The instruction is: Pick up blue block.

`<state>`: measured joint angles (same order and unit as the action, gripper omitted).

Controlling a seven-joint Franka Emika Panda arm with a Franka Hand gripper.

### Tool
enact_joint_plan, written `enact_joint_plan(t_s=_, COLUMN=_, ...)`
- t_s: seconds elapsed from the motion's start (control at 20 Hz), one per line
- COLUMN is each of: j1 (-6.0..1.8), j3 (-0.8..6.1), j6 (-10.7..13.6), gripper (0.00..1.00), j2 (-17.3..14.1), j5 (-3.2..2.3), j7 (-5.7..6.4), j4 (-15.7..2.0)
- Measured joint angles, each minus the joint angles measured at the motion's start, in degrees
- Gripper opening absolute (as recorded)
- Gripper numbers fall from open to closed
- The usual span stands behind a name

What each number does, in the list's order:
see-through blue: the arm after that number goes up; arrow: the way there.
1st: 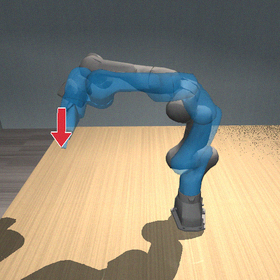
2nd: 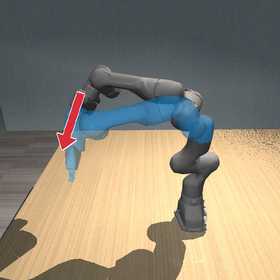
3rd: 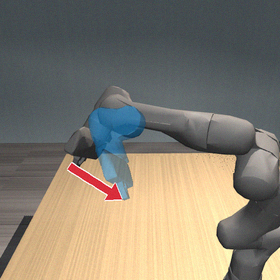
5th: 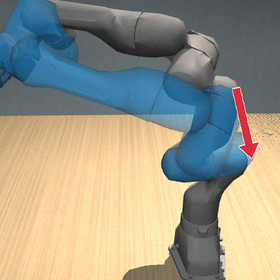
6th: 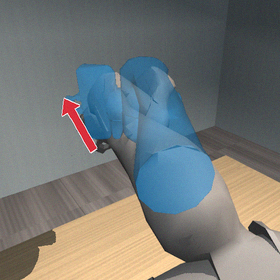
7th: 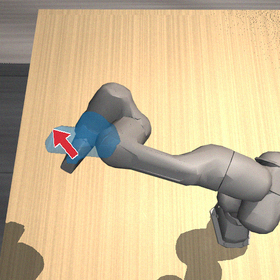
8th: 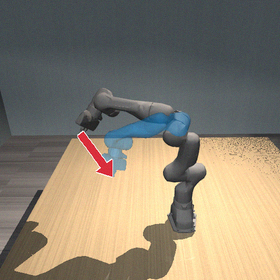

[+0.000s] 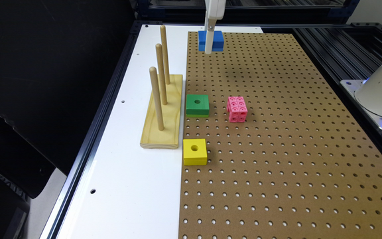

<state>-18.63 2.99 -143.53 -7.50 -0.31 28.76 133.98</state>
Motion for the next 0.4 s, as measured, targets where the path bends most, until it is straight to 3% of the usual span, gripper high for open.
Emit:
enact_joint_plan(t_s=0.1, j1=0.00, j3=0.00, j6=1.0, gripper=0.00, j2=1.3, j5=0.00, j7=0.00, j4=-0.06)
enact_joint_plan(t_s=0.3, j1=0.02, j3=0.02, j6=5.9, gripper=0.00, j2=6.4, j5=0.06, j7=0.00, j4=-0.12)
enact_joint_plan(t_s=0.4, j1=0.03, j3=0.03, j6=7.0, gripper=0.00, j2=7.6, j5=0.08, j7=0.01, j4=-0.11)
